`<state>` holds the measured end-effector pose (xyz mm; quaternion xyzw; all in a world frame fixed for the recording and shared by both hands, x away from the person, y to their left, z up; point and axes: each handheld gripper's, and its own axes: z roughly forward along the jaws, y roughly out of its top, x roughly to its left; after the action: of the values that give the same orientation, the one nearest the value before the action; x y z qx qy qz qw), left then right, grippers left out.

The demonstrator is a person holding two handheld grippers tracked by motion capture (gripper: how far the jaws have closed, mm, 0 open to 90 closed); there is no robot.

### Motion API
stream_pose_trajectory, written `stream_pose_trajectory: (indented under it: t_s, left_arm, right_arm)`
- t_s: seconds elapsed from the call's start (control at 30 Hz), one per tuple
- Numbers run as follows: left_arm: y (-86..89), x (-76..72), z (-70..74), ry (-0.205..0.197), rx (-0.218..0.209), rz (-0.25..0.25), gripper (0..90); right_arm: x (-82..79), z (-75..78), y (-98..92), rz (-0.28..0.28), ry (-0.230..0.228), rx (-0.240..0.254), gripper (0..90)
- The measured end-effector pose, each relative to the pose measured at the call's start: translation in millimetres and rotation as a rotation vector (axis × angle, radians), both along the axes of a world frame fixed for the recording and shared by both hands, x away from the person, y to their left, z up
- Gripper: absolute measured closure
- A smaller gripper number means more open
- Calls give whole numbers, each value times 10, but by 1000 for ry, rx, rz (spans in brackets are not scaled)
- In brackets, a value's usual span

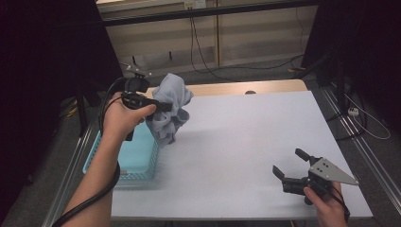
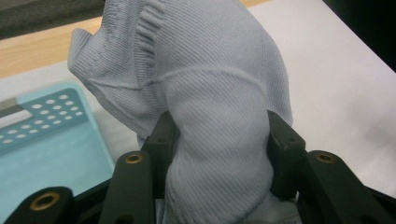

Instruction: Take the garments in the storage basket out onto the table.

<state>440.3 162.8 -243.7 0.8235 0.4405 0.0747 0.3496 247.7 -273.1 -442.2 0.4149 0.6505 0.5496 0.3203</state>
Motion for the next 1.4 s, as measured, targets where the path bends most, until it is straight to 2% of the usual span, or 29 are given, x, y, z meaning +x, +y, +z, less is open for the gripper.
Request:
stream_pose_trajectory:
  t_s: [0.47,0.53,1.0,1.23,1.4]
  left_arm:
    - [-211,-54,-285,21,-4,-63,543]
    - [-248,-67,-322,19,-14,-59,543]
    - [-447,-183,-533,37,-42,-131,541]
    - [-535,-218,-722,49,-55,-148,539]
    - [-596,-257,-865,62,-83,-150,538]
  right_arm:
    - [3,-2,2,9,-2,-1,19]
    - [2,0,6,11,-2,-3,20]
    - [1,-2,13,14,-1,-7,19]
    - [1,-2,13,14,-2,-7,19]
    - [1,-3,12,14,-1,-6,20]
